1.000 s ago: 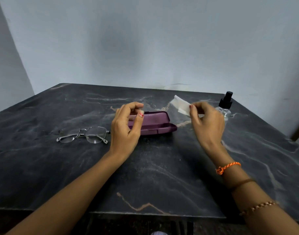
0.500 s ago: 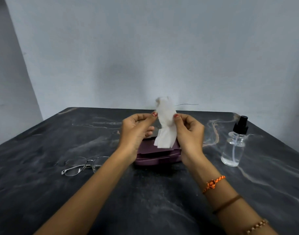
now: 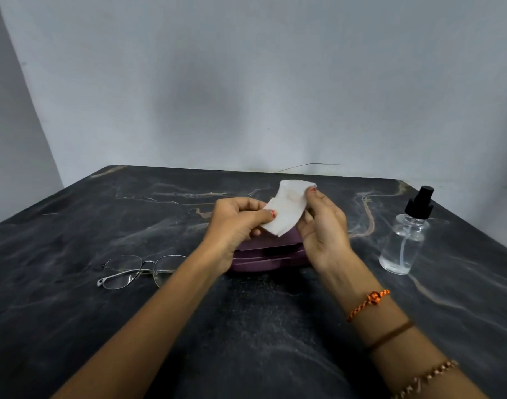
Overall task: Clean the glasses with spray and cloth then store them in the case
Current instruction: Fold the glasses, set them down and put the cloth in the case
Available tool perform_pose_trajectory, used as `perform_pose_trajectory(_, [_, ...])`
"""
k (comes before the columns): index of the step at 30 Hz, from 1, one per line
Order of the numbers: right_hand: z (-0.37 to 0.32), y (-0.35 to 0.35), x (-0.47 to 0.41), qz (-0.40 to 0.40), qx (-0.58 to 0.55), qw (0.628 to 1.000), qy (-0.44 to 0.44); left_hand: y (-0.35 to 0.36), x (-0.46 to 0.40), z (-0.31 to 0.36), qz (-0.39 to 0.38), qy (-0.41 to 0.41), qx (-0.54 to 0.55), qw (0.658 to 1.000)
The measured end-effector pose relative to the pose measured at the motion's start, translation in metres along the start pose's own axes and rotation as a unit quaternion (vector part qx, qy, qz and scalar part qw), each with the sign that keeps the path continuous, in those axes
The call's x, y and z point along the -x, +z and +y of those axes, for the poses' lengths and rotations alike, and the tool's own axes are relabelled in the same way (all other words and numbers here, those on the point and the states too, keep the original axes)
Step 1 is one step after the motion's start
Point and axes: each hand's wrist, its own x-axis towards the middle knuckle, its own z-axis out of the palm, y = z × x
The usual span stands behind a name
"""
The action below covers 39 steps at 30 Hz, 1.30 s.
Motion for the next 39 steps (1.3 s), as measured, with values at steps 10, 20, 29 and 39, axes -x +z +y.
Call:
perform_pose_trajectory(10, [-0.006,-0.008,-0.003,-0.046,-0.049,0.996,0.063,-0.008,0.002,-0.002,0.050,0.027,0.023,0.998])
perform_pose_trajectory(20, [-0.019,-0.019,-0.006,-0.020,0.082,0.996,0.023,-0.010,0.004,0.000,0.045,-0.055,0.092,0.993])
perform_pose_trajectory(29, [-0.033,-0.039,-0.007,-0.020,0.317,0.948,0.018,-0.019,0.003,0.001,0.048,-0.026,-0.055,0.997])
perform_pose_trajectory(39, [-0.033,-0.047,-0.013,-0.029,0.510,0.858,0.044,-0.030,-0.004,-0.003,0.045,-0.072,-0.187,0.979])
